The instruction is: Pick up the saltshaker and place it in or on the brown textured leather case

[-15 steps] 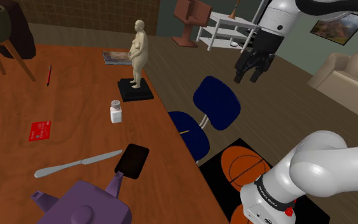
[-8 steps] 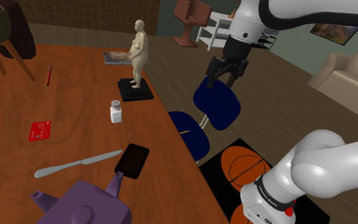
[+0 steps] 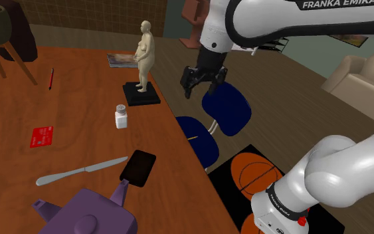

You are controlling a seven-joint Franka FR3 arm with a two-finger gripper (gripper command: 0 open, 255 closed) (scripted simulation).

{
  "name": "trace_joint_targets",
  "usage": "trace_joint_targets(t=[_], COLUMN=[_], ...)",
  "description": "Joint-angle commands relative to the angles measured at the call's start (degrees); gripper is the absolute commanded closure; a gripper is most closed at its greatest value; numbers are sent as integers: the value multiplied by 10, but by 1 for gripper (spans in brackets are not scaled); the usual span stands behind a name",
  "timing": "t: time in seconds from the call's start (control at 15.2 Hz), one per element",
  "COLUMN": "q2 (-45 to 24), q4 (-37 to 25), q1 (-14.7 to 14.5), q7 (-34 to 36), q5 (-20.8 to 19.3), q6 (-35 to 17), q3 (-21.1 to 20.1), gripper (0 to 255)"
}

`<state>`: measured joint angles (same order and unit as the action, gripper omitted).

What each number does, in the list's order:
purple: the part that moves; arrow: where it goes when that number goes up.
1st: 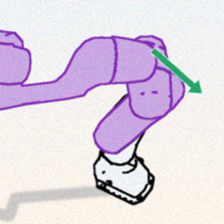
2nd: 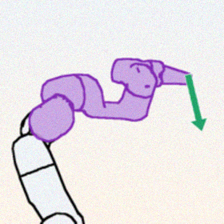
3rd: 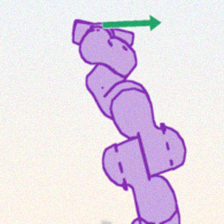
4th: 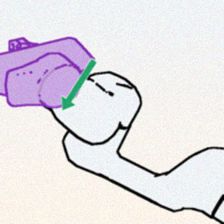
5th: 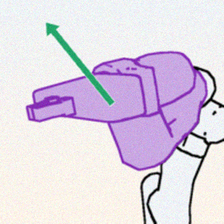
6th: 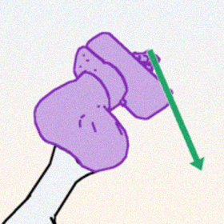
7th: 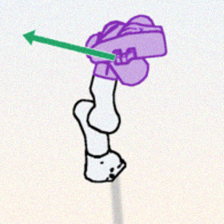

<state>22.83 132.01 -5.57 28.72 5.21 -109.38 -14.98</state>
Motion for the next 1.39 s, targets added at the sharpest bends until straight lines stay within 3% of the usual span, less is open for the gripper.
trace_joint_targets(t=[0.0, 0.33, 0.66, 1.12, 1.32], q2=[-39, -144, -260, -432, -489], q4=[-18, -83, -169, -331, -395], q1=[-1, -5, -20, -79, -106], q7=[28, 108, 193, 295, 316], q5=[-9, -53, -121, -224, -251], q6=[-23, -61, -76, -56, -40], q3=[-20, -67, -97, -99, -91], gripper=[0, 0, 0, 0, 0])
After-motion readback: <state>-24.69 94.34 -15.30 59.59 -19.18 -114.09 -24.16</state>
